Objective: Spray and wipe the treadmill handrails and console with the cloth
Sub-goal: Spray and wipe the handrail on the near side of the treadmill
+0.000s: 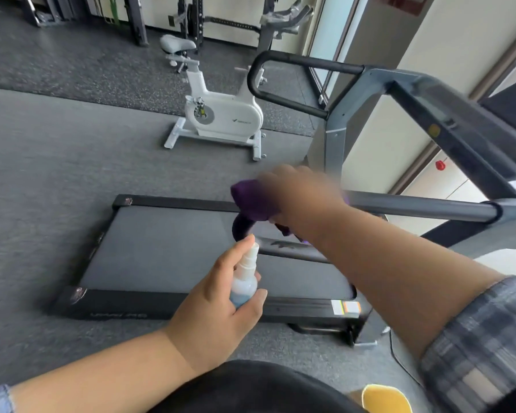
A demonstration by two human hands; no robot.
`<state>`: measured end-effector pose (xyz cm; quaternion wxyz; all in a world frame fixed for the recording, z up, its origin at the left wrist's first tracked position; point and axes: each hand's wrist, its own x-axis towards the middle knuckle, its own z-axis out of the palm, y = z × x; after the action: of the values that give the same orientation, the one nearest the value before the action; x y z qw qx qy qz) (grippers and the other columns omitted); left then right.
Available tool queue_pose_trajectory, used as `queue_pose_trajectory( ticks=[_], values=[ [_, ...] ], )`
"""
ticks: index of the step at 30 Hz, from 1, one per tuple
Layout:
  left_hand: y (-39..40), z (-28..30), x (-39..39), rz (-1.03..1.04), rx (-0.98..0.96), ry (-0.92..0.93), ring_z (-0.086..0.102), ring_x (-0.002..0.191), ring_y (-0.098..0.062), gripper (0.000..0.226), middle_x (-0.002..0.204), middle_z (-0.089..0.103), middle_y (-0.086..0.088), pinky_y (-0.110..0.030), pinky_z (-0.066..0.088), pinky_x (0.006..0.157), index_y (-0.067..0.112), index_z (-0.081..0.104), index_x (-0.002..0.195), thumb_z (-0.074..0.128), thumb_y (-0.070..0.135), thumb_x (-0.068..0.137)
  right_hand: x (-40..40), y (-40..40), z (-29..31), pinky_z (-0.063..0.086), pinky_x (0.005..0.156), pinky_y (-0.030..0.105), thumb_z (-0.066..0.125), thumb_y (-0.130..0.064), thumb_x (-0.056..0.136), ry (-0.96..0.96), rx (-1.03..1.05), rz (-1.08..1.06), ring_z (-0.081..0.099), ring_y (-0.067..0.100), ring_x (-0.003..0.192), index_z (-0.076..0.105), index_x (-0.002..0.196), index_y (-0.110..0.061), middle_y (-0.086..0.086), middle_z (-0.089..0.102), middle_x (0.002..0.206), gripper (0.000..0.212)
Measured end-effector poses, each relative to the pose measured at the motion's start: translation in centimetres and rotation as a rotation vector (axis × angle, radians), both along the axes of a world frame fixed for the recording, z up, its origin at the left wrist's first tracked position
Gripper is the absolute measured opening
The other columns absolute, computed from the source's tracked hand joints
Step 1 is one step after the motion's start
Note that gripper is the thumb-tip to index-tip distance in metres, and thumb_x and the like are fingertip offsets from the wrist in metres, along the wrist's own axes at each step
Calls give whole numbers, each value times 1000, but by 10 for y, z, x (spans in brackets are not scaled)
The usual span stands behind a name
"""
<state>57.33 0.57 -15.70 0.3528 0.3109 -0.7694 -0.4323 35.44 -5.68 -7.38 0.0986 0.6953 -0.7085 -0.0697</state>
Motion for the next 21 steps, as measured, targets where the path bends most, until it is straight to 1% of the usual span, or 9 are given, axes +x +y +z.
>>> queue_pose_trajectory(
  ticks=[2,5,8,12,16,19,21],
  values=[
    [4,-1,2,-38,-23,19,62,104,2,71,118,54,35,-4,41,87,77,18,135,58,52,83,-30,16,10,45,89,42,76,-57,73,-159,-11,-117,55,29,114,39,141,-41,-5,54,131,79],
    [3,-1,3,-46,-11,15,62,106,-1,69,116,54,35,-4,40,88,76,18,135,57,53,83,-50,34,5,45,97,42,76,-57,73,-247,-59,-187,54,27,115,42,142,-39,-6,55,131,78],
    [1,-1,9,-17,-3,18,61,106,1,69,116,54,36,-3,39,88,78,19,134,57,54,82,-42,30,-7,40,101,45,74,-55,79,-192,-121,-173,52,29,118,39,145,-40,-6,54,134,77],
    [-3,-2,17,20,4,5,60,107,0,68,118,55,33,-3,39,87,81,19,130,58,55,80,-28,20,-17,39,98,46,71,-53,83,-91,-189,-116,53,31,115,36,145,-39,-6,55,134,73],
    [-1,-1,8,2,2,-17,60,106,3,78,115,60,27,-3,39,88,83,19,127,65,39,83,-14,14,-24,39,95,44,70,-43,84,-8,-220,-62,53,30,113,34,146,-38,-7,53,134,72],
    [2,-1,-6,-25,-24,-35,59,109,6,81,122,57,25,-1,38,88,83,18,128,68,36,86,-11,14,-24,38,98,43,67,-48,86,-41,-230,-26,52,29,117,33,148,-38,-6,51,137,72],
    [4,-1,-17,-55,-36,-56,59,112,6,83,120,58,29,1,37,88,82,19,130,72,34,89,-18,17,-21,38,102,42,70,-54,83,-109,-222,-18,51,27,120,34,149,-39,-7,50,138,76]
  ],
)
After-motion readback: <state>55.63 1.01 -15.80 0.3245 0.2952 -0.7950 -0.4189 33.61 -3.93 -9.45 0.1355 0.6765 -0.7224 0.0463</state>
